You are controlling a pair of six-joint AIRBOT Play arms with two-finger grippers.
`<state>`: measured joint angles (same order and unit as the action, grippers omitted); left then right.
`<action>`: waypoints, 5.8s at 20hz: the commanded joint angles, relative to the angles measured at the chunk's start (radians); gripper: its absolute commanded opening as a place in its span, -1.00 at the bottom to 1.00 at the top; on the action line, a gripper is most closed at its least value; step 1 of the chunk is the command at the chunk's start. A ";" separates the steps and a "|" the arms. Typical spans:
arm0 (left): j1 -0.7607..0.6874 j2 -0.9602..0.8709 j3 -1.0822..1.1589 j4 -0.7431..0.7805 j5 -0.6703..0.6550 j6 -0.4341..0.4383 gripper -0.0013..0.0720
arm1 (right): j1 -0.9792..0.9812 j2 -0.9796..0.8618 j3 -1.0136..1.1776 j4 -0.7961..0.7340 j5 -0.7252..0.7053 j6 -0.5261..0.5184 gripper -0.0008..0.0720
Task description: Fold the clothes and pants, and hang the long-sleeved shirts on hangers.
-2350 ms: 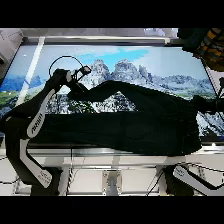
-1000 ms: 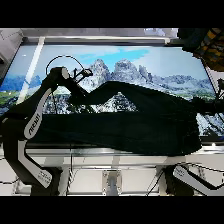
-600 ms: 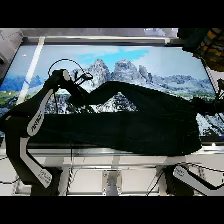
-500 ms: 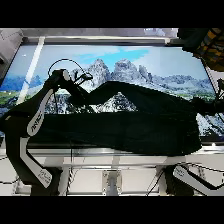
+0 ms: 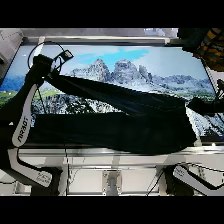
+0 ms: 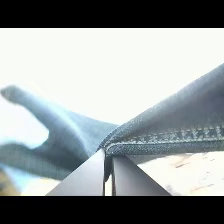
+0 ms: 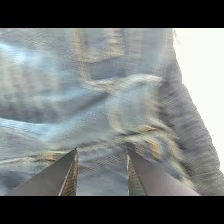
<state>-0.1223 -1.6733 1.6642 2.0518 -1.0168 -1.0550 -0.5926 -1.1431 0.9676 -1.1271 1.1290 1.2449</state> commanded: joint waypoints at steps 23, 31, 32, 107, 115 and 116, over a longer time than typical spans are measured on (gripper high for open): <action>0.190 -0.037 0.005 -0.280 -0.349 -0.062 0.09 | 0.215 -0.558 0.358 -0.084 -0.235 0.186 0.22; 0.270 -0.037 0.005 -0.570 -0.349 -0.069 0.09 | 0.317 -0.651 0.382 0.024 -0.335 0.087 -0.92; 0.272 -0.037 0.005 -0.573 -0.349 -0.073 0.08 | 0.332 -0.651 0.402 0.025 -0.338 0.085 -0.93; 0.513 0.357 -0.737 -0.594 -0.035 -0.113 0.59 | 0.113 -0.173 0.314 -0.266 0.416 0.134 -0.93; 0.518 0.357 -0.838 -0.692 0.109 -0.064 0.18 | 0.113 -0.093 0.302 -0.262 0.479 0.202 -0.93; 0.518 0.357 -0.838 -0.692 0.095 -0.065 0.14 | 0.113 -0.092 0.302 -0.262 0.479 0.202 -0.93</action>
<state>0.3935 -1.3170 0.8440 1.3811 -0.9409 -1.1210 -0.4805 -1.2541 1.2751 -1.3930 1.5978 1.4281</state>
